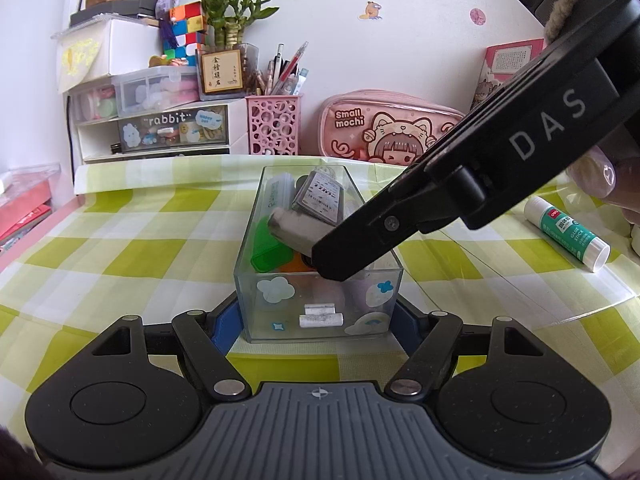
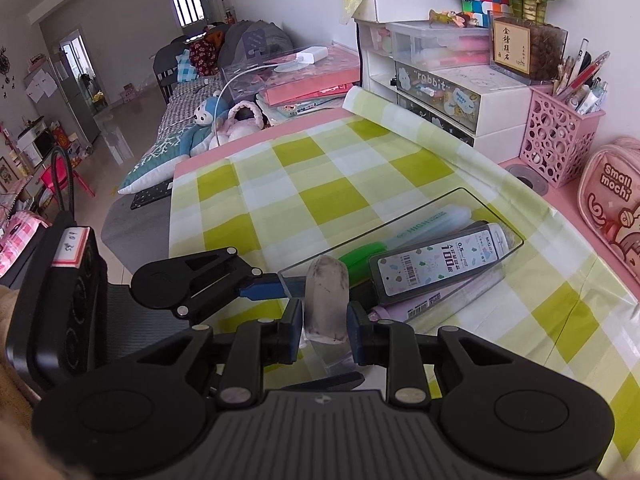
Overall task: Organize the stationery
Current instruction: 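Open the right tool to release the eraser and withdraw, then move the right tool to the white-and-green glue stick and close on it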
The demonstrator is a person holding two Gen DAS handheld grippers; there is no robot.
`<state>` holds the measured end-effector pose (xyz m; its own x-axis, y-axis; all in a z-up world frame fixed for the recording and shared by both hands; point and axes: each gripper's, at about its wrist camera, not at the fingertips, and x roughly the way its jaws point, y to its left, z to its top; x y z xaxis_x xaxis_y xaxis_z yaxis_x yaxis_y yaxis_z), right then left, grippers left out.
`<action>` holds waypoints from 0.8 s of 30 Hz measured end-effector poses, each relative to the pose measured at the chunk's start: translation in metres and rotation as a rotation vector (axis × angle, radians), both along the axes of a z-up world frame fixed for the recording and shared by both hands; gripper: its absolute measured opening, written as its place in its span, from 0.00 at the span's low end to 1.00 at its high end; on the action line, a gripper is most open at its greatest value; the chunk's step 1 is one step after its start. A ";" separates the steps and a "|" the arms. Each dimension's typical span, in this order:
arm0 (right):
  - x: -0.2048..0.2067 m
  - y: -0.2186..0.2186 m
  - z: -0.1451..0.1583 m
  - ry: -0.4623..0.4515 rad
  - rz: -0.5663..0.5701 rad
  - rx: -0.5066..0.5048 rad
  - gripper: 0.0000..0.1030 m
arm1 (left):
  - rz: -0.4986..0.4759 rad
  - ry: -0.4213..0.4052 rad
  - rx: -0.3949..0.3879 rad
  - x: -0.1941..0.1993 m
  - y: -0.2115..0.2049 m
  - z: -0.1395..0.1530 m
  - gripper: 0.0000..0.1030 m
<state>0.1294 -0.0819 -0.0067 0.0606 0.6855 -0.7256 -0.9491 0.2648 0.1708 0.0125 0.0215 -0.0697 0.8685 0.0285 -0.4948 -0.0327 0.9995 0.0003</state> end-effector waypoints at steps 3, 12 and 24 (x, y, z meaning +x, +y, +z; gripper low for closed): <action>0.000 0.000 0.002 -0.001 0.014 0.003 0.17 | 0.000 0.000 0.000 0.000 0.000 0.000 0.71; 0.004 0.001 0.004 -0.022 0.006 -0.028 0.15 | 0.000 0.000 0.001 0.000 0.000 0.000 0.71; -0.002 -0.060 0.010 -0.070 -0.191 0.081 0.30 | 0.000 -0.001 0.000 0.000 0.000 0.000 0.71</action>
<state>0.1276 -0.1420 0.0033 0.2436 0.7127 -0.6578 -0.8932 0.4292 0.1342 0.0128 0.0213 -0.0699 0.8688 0.0287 -0.4943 -0.0328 0.9995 0.0003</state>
